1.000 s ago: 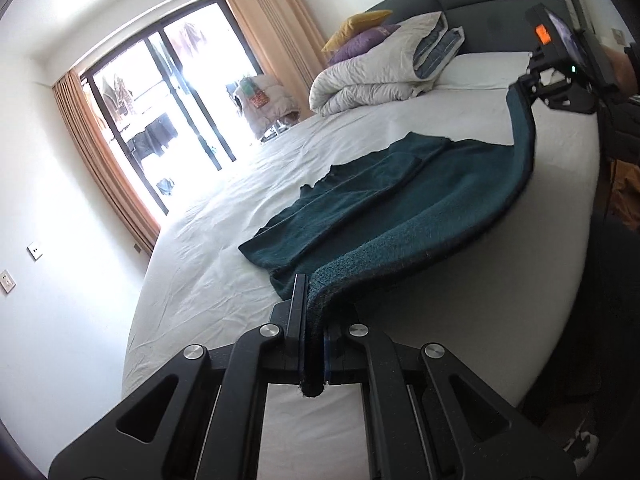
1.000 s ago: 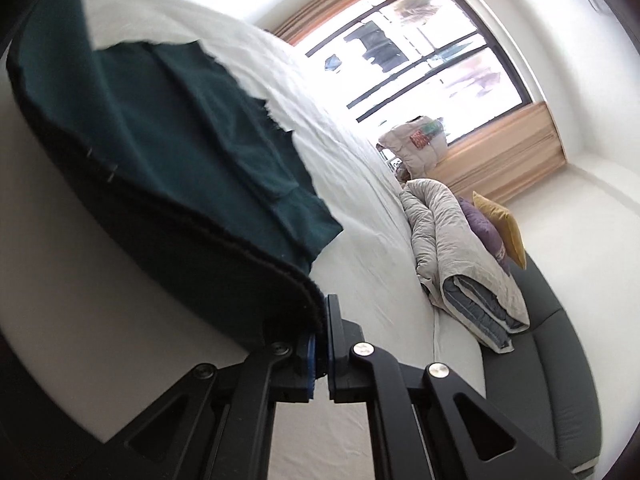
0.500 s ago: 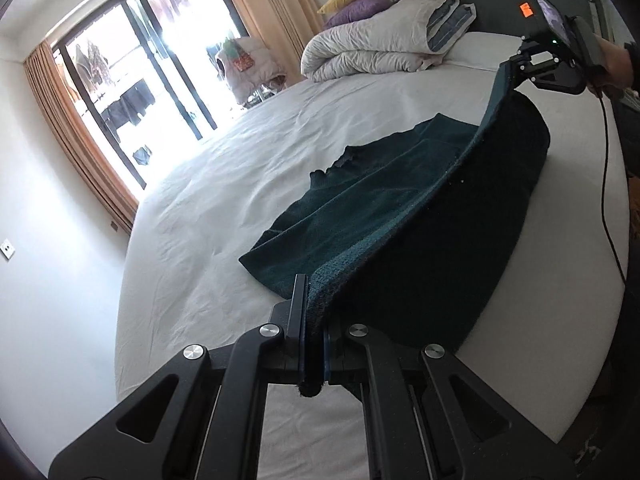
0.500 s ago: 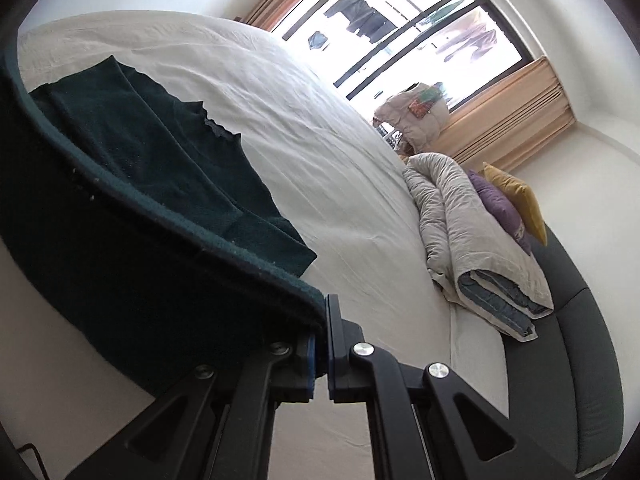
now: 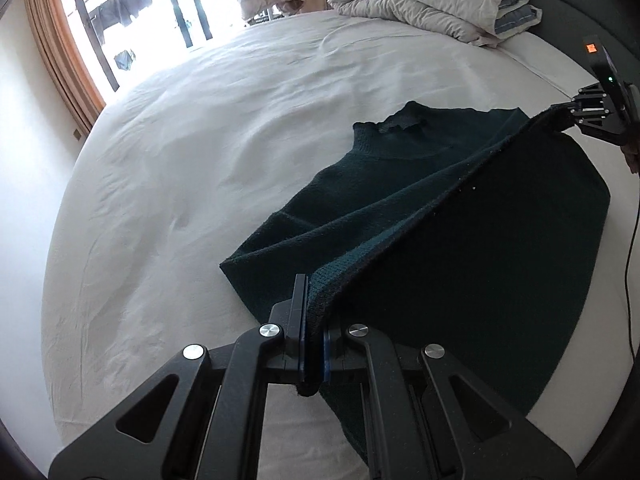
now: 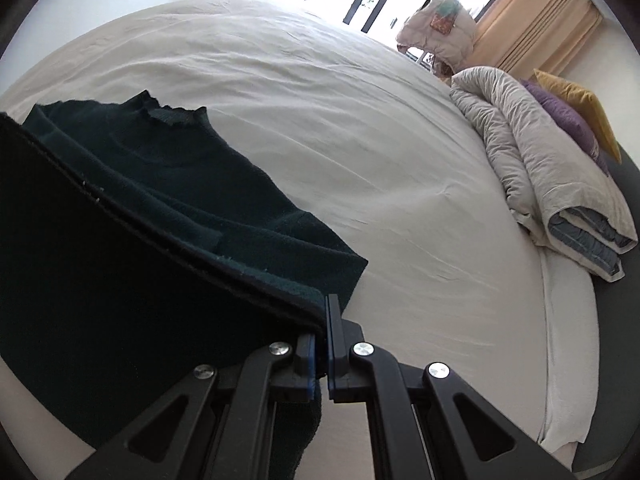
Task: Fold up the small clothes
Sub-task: 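Lift the hem end with both tools and fold it toward the collar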
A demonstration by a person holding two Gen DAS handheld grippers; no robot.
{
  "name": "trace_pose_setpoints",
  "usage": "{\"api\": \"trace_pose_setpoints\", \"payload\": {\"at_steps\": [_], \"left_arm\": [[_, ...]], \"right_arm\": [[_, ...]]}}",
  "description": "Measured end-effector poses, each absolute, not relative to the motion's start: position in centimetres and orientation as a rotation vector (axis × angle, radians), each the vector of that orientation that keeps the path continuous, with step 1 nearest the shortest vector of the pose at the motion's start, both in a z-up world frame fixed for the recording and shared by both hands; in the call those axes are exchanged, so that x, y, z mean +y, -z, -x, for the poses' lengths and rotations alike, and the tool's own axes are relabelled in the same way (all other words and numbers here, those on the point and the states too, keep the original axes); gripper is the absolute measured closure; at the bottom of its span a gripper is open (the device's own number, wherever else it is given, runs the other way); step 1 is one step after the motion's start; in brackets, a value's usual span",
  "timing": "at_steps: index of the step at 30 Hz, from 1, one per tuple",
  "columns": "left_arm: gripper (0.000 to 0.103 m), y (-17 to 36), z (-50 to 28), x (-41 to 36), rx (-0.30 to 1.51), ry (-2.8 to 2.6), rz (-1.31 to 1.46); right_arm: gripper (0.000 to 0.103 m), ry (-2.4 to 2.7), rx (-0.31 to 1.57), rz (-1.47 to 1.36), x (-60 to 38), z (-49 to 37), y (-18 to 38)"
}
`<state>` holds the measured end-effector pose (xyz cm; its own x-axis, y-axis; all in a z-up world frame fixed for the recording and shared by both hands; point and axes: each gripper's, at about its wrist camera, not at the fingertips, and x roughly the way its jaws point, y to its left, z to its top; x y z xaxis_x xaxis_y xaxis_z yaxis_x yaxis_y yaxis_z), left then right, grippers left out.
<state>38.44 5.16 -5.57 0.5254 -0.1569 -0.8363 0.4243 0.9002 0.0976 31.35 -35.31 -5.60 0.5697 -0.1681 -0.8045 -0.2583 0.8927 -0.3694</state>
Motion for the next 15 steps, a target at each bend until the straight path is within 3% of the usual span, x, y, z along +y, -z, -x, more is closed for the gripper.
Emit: {"api": "trace_pose_setpoints", "payload": {"at_steps": [15], "left_arm": [[0.099,10.1,-45.3,6.7,1.114,0.423,-0.176]], "right_arm": [[0.1,-0.115,1.072,0.388,-35.3,-38.5,8.5]]}}
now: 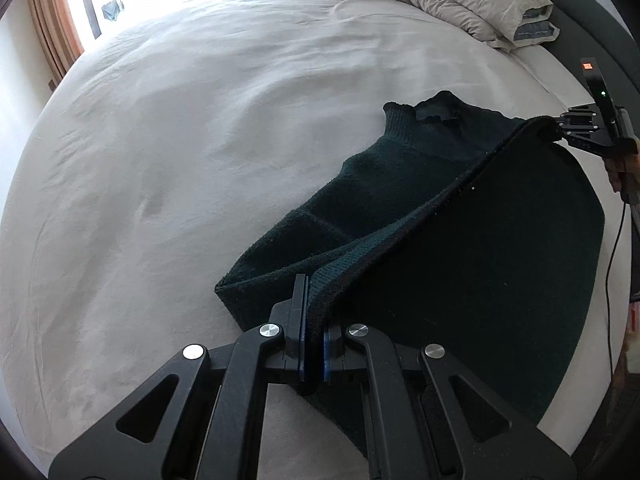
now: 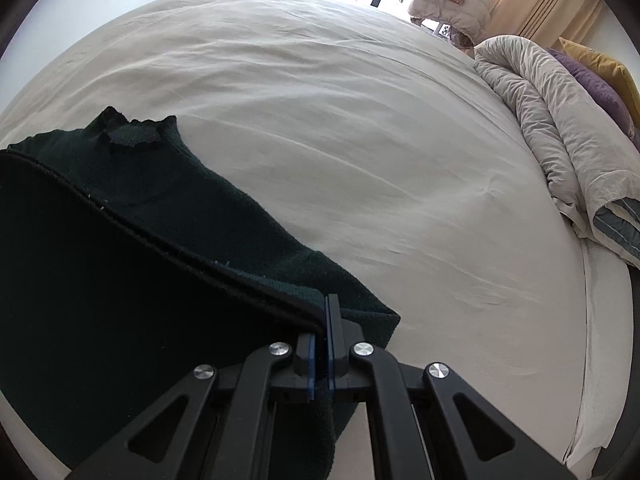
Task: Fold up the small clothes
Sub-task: 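Lift the hem end with both tools and fold it toward the collar, then open both tools and release the folded hem onto the sweater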
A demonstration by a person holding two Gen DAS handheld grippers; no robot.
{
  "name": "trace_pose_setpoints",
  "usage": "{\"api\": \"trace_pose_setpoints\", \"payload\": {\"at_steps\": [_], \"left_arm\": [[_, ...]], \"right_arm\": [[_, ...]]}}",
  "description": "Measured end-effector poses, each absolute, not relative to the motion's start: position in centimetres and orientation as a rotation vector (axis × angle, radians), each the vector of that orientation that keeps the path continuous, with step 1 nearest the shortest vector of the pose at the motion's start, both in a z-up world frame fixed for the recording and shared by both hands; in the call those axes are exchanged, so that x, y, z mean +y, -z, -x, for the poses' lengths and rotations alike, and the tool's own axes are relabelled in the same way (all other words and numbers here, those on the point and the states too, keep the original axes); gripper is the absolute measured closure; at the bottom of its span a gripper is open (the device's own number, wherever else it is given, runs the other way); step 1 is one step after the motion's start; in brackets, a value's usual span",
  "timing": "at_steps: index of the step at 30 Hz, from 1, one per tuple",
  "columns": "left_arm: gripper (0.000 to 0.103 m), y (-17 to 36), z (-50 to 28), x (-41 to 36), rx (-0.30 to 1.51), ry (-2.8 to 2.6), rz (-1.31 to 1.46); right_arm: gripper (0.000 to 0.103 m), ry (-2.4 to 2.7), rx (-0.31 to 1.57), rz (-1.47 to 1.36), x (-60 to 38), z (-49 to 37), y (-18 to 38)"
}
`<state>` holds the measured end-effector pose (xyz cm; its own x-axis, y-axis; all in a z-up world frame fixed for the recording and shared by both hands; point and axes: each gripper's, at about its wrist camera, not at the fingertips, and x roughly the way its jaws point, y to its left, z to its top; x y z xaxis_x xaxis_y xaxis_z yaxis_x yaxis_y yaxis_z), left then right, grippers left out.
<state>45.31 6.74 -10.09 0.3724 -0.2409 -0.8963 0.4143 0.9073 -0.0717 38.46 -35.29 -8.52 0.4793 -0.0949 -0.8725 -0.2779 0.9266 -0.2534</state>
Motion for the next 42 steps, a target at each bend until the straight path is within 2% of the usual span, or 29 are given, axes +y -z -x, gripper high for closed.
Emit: {"api": "trace_pose_setpoints", "payload": {"at_steps": [6,17,27,29,32,33,36,38,39,40,41,42], "left_arm": [[0.099,10.2,-46.6,7.4,1.162,0.444,-0.139],[0.099,8.6,-47.2,8.1,1.123,0.432,-0.096],[0.099,10.3,-49.2,7.8,1.143,0.384,-0.106],[0.094,10.7,-49.5,7.8,1.15,0.37,-0.106],[0.092,11.5,-50.0,7.6,1.167,0.35,-0.105],[0.092,11.5,-50.0,7.5,1.163,0.349,-0.116],[0.082,11.4,-50.0,7.3,1.163,0.327,-0.143],[0.068,11.2,-50.1,7.9,1.168,0.304,-0.113],[0.06,11.0,-50.2,8.3,1.165,0.281,-0.103],[0.041,10.8,-50.2,8.7,1.159,0.253,-0.101],[0.035,10.4,-50.2,9.3,1.143,0.207,-0.102],[0.035,10.0,-50.1,9.9,1.124,0.179,-0.096]], "right_arm": [[0.1,-0.108,1.08,0.355,-35.3,-39.6,8.7],[0.1,-0.114,1.049,0.252,-36.2,-40.4,7.1],[0.1,-0.07,1.089,0.222,-36.0,-42.7,8.9],[0.1,-0.052,1.099,0.215,-36.3,-43.1,9.4],[0.095,-0.031,1.116,0.212,-36.3,-43.8,10.1],[0.088,-0.02,1.113,0.221,-36.1,-43.8,10.3],[0.083,-0.013,1.118,0.215,-36.1,-43.7,10.3],[0.066,0.009,1.121,0.199,-36.5,-43.5,10.1],[0.05,0.033,1.121,0.179,-37.0,-43.4,9.9],[0.044,0.048,1.121,0.15,-37.5,-43.2,9.8],[0.043,0.055,1.13,0.113,-38.1,-43.0,9.9],[0.041,0.059,1.137,0.082,-38.7,-42.7,9.9]]}}
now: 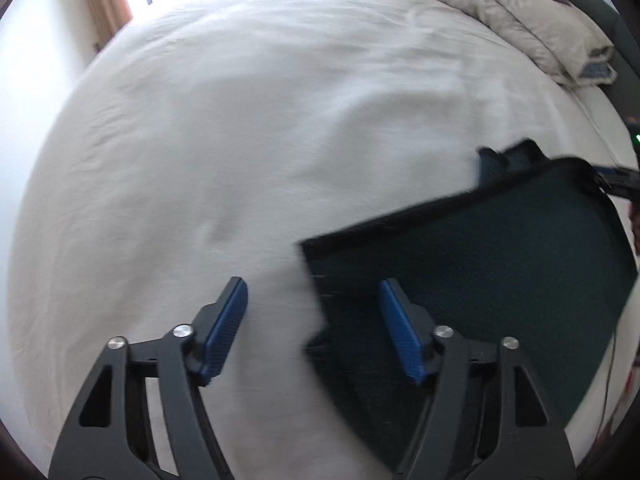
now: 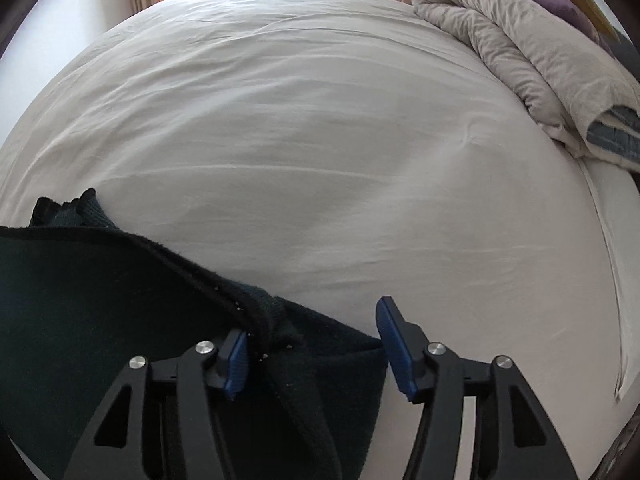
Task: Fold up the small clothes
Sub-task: 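Open both tools and release the folded hem onto the sweater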
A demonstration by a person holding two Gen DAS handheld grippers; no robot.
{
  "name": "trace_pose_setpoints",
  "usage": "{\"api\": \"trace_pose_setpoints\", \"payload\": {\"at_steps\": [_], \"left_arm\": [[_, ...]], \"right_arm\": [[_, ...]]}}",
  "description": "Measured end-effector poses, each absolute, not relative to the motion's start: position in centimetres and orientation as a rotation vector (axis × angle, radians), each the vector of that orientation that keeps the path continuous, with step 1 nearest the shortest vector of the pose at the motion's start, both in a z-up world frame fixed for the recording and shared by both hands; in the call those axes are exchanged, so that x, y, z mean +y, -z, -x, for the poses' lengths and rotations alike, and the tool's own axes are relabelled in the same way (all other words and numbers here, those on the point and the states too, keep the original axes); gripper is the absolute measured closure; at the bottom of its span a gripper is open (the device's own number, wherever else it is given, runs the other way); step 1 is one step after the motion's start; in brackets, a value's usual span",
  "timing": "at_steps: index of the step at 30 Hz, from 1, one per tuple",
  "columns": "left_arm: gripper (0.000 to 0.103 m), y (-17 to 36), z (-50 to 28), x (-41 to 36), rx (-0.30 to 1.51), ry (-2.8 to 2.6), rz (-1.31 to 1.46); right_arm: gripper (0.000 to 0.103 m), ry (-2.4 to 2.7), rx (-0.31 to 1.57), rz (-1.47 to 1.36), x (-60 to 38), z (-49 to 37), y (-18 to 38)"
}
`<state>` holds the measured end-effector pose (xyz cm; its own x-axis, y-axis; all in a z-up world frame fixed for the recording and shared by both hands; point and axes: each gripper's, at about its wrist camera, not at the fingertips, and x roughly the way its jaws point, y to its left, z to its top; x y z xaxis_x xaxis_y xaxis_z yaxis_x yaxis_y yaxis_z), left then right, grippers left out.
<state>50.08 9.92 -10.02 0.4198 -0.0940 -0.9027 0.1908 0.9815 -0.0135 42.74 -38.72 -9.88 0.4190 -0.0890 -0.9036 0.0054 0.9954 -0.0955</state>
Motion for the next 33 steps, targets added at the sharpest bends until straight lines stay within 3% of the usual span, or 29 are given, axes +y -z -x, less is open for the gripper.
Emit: {"api": "trace_pose_setpoints", "payload": {"at_steps": [3,7,13,19,29,32,33], "left_arm": [[0.035,8.3,-49.3,10.8,1.054,0.119,-0.088],[0.035,6.1,-47.3,8.3,0.97,0.16,-0.135],[0.035,8.3,-44.7,1.5,0.991,0.251,-0.246],[0.032,12.4,-44.3,0.7,1.051,0.243,-0.21],[0.031,12.9,-44.4,0.3,1.036,0.248,-0.223],[0.031,12.4,-44.0,0.8,1.018,0.25,-0.205],[0.031,12.3,-44.1,1.1,1.009,0.249,-0.195]], "right_arm": [[0.021,0.106,1.114,0.042,-40.1,-41.7,9.1],[0.006,0.158,1.086,-0.023,-41.3,-40.9,8.6],[0.0,0.179,1.162,-0.056,-41.9,-41.8,9.4],[0.0,0.143,1.231,0.002,-42.6,-43.3,8.4],[0.0,0.345,1.107,-0.42,-51.1,-41.8,7.1],[0.01,0.257,1.066,-0.435,-50.2,-39.8,6.4],[0.02,0.131,1.07,-0.429,-49.4,-39.3,6.4]]}}
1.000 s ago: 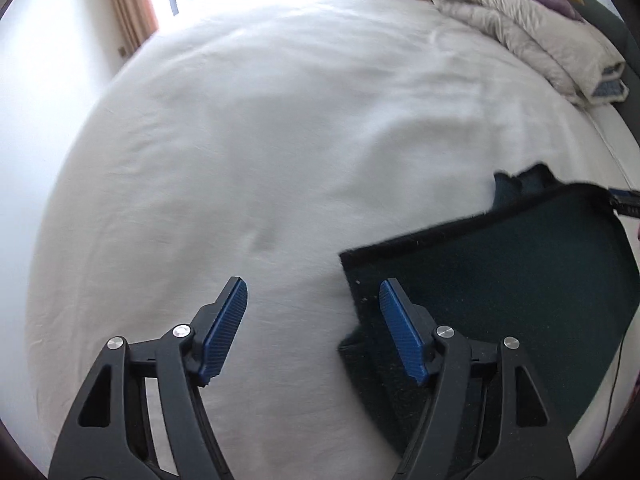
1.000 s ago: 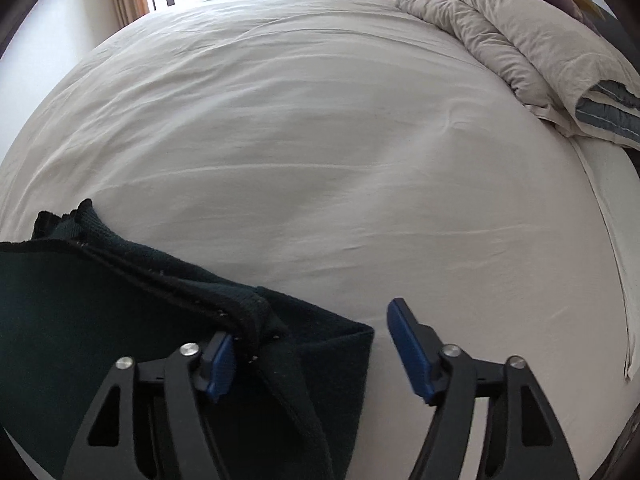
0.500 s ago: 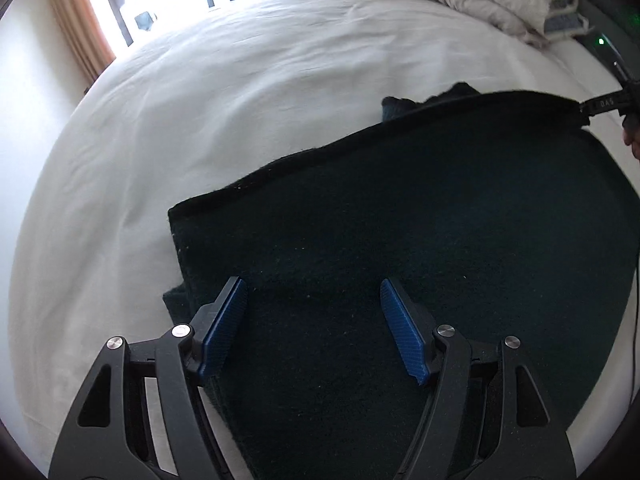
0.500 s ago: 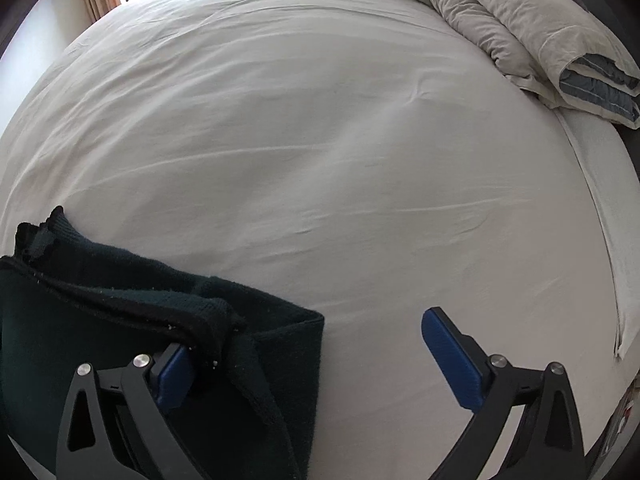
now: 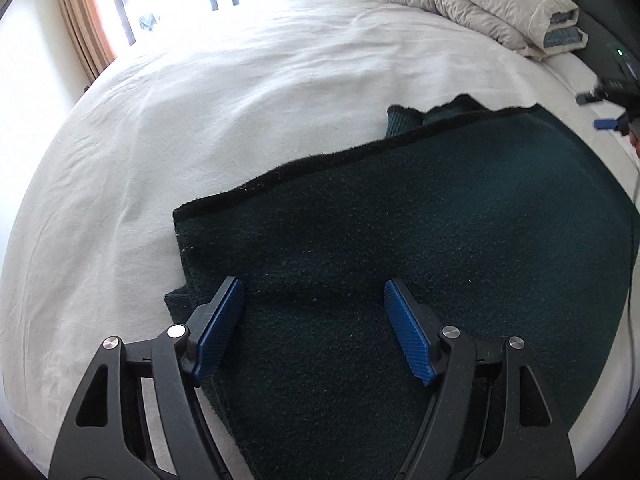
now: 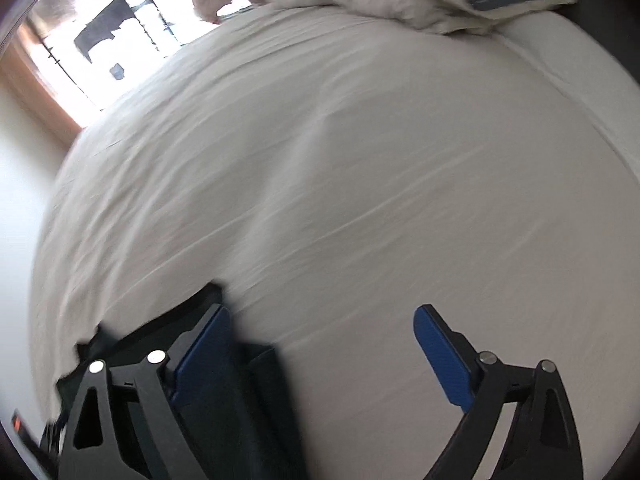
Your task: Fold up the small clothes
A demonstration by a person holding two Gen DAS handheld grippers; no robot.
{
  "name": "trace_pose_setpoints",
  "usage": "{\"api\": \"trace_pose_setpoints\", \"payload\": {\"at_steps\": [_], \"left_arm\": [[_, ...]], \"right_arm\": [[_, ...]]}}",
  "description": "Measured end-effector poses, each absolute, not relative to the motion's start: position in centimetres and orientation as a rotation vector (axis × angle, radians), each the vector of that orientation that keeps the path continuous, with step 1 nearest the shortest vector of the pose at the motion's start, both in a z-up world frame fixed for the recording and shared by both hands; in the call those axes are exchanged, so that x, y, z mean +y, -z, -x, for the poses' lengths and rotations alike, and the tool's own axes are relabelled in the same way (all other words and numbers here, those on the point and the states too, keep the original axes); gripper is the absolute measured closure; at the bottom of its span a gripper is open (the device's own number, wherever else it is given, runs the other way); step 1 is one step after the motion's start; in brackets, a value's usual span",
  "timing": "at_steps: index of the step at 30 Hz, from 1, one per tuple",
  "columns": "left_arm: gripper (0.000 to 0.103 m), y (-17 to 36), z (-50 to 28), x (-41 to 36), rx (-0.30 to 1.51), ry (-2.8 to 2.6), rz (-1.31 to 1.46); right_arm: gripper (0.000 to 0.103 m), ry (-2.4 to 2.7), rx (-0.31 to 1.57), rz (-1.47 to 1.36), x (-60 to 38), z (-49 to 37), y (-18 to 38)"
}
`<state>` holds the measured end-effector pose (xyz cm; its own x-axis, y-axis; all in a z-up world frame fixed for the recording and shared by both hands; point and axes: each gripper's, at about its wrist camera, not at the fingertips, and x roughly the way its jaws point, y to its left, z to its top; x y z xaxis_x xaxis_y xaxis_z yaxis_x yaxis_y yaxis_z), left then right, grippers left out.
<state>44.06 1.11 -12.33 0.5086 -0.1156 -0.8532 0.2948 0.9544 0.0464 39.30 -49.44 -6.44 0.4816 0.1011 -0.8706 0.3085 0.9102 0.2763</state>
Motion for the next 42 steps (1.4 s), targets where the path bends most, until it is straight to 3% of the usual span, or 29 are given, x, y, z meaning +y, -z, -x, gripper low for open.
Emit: {"api": "trace_pose_setpoints", "payload": {"at_steps": [1,8,11,16,27,30,33,34,37,39,40,42], "left_arm": [[0.031,11.9,-43.6,1.4,0.991,0.243,-0.182],[0.031,8.9,-38.0,5.1,0.865,0.201,-0.013],[0.031,8.3,-35.6,6.9,0.842,0.242,0.109],[0.029,10.0,-32.9,7.7,0.922,0.308,0.166],[0.033,11.9,-30.3,7.9,0.93,0.512,0.3],[0.035,12.5,-30.0,8.2,0.949,0.52,0.304],[0.055,12.3,-29.9,8.4,0.955,0.489,0.299],[0.07,12.5,-29.9,8.6,0.966,0.484,0.315],[0.074,13.2,-29.9,8.8,0.99,0.481,0.317],[0.083,13.5,-30.1,8.2,1.001,0.459,0.272],[0.094,13.5,-30.1,8.1,1.003,0.449,0.258],[0.096,13.8,-30.2,8.1,1.011,0.443,0.266]], "right_arm": [[0.026,0.068,1.08,-0.394,-48.5,-38.4,6.4],[0.029,-0.083,1.061,-0.449,-46.6,-29.1,7.5],[0.036,-0.145,1.032,-0.585,-47.7,-26.8,8.4],[0.042,-0.208,1.114,-0.58,-46.6,-26.5,10.3],[0.048,-0.488,1.007,-0.646,-45.0,-23.9,9.3],[0.052,-0.462,1.08,-0.612,-44.0,-24.3,10.5],[0.08,-0.413,1.108,-0.595,-43.6,-24.6,11.4],[0.088,-0.386,1.115,-0.598,-43.8,-24.6,11.7],[0.092,-0.351,1.107,-0.615,-44.4,-24.1,12.3],[0.094,-0.32,1.107,-0.607,-44.9,-23.6,12.4],[0.095,-0.302,1.108,-0.602,-45.2,-23.4,12.5],[0.095,-0.284,1.106,-0.605,-45.5,-23.0,12.7]]}}
